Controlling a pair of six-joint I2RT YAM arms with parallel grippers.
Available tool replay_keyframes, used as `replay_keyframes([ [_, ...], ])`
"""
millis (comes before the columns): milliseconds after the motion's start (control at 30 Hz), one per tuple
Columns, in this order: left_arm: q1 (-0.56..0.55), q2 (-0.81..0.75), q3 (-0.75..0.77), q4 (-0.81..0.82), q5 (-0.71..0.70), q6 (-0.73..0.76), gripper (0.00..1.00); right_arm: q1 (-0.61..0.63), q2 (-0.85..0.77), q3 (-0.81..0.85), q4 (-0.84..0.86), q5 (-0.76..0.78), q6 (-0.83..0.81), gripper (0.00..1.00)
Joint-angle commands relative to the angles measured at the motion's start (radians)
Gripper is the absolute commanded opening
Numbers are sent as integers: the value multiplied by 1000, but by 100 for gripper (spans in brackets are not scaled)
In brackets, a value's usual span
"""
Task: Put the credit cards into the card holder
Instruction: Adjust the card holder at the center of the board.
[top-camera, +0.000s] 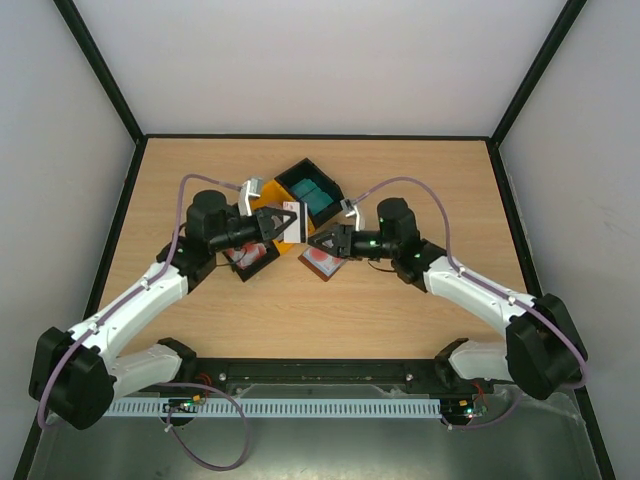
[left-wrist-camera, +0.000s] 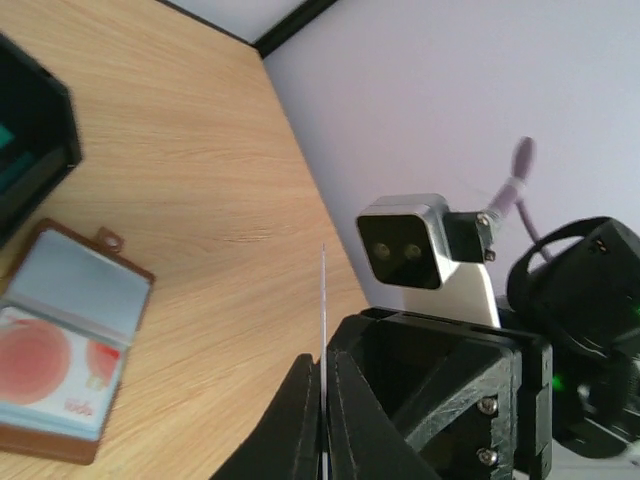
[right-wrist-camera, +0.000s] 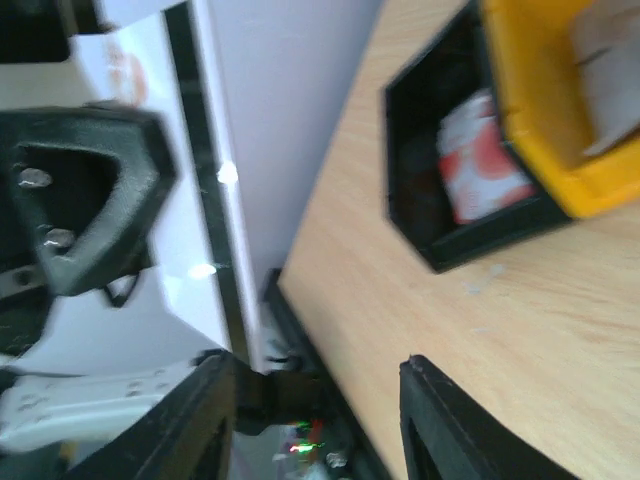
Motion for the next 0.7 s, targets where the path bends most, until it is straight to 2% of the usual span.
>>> replay_keyframes([
  [0, 4, -25, -10, -128, -148, 91, 3, -2, -20, 37, -358, 331, -250, 48],
  [167, -6, -10, -40, -204, -278, 136, 3, 9, 108, 106, -519, 800, -378, 54],
  [267, -16, -2, -60, -204, -304, 132, 3, 28, 218, 176, -532, 969, -414, 55],
  [500, -32, 0, -100, -194, -353, 123, 3, 90, 483, 317, -560, 1148, -457, 57],
  [667, -37, 28, -101, -186, -354, 131, 3, 120, 555, 292, -543, 1145, -414, 57],
])
